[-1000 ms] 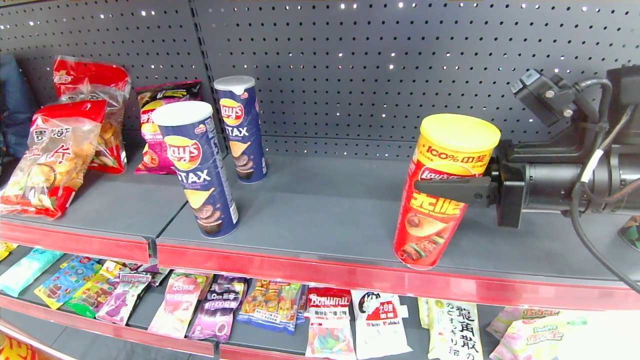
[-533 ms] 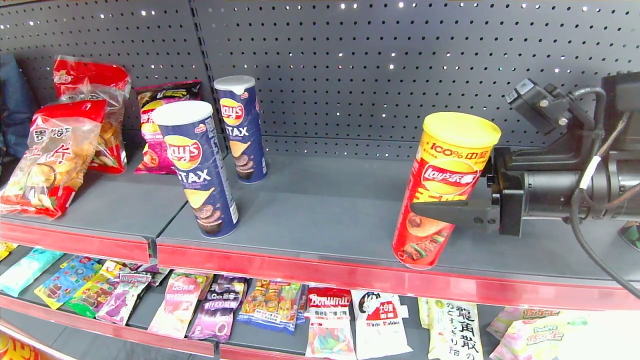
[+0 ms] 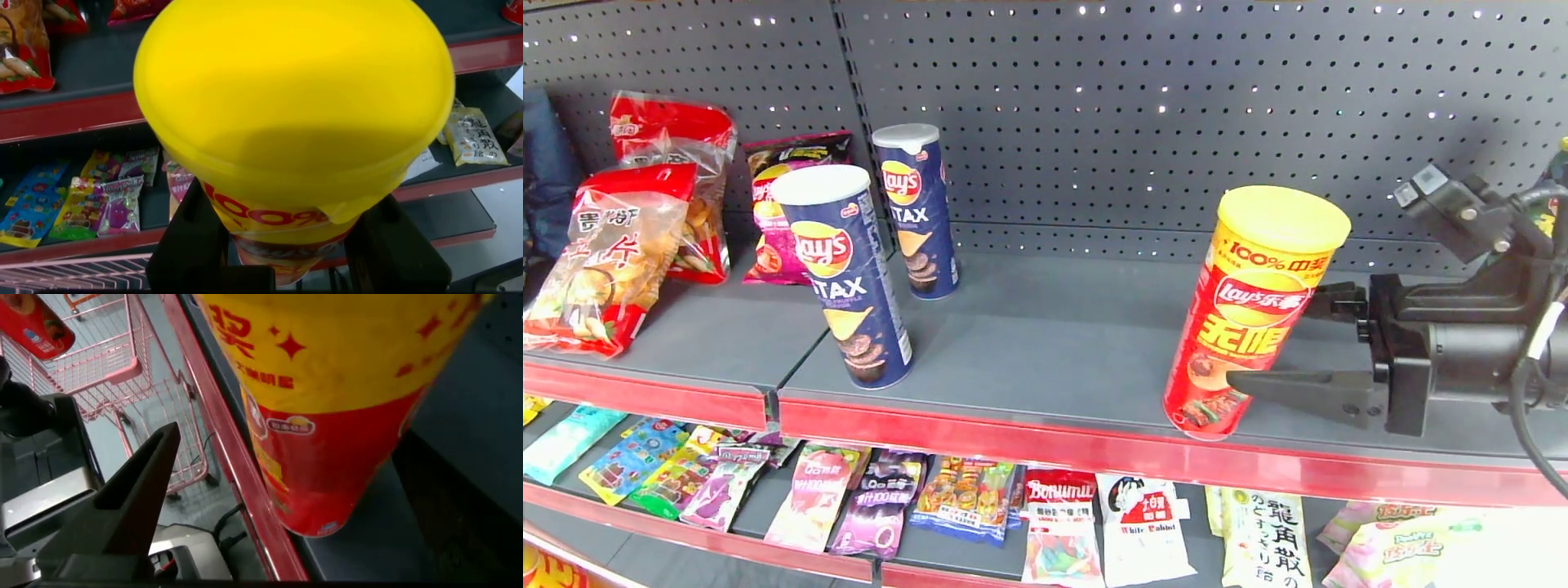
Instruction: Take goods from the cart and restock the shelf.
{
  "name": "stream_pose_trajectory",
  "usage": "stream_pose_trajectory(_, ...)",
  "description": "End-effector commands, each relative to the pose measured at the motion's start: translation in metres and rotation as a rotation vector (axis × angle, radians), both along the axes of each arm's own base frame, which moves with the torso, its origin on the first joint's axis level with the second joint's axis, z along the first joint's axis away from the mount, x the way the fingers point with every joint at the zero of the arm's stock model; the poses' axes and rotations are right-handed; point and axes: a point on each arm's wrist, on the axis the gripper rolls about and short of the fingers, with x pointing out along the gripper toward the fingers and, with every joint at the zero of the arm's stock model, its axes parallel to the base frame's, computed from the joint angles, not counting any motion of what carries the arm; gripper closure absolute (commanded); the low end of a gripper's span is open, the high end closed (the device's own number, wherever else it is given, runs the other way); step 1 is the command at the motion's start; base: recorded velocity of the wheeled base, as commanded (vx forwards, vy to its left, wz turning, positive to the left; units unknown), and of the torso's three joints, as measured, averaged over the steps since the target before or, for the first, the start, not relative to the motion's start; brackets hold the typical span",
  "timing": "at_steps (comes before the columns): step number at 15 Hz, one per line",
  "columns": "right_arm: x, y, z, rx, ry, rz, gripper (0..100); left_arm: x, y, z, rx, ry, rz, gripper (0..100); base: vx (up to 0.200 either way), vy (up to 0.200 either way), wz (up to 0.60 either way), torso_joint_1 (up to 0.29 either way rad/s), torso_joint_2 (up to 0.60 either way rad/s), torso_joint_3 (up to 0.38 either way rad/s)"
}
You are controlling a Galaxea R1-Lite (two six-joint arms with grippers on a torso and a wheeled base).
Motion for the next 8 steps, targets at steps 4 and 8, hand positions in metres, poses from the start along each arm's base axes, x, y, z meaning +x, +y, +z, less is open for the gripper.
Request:
stream_pose_trajectory(4,-0.037,-0.024,-0.009,0.012,0.006,-0.080,0,0.000,-0.001,-0.001,-0.003,0.006,-0.024,100,0.000,0.000,0.00,0.000,0.00,0.000)
stream_pose_trajectory(8,-0.043,-0.029,-0.017,-0.024,0.012,-0.198,0,0.000,-0.001,0.002,-0.008,-0.004,-0.045,100,0.000,0.000,0.00,0.000,0.00,0.000)
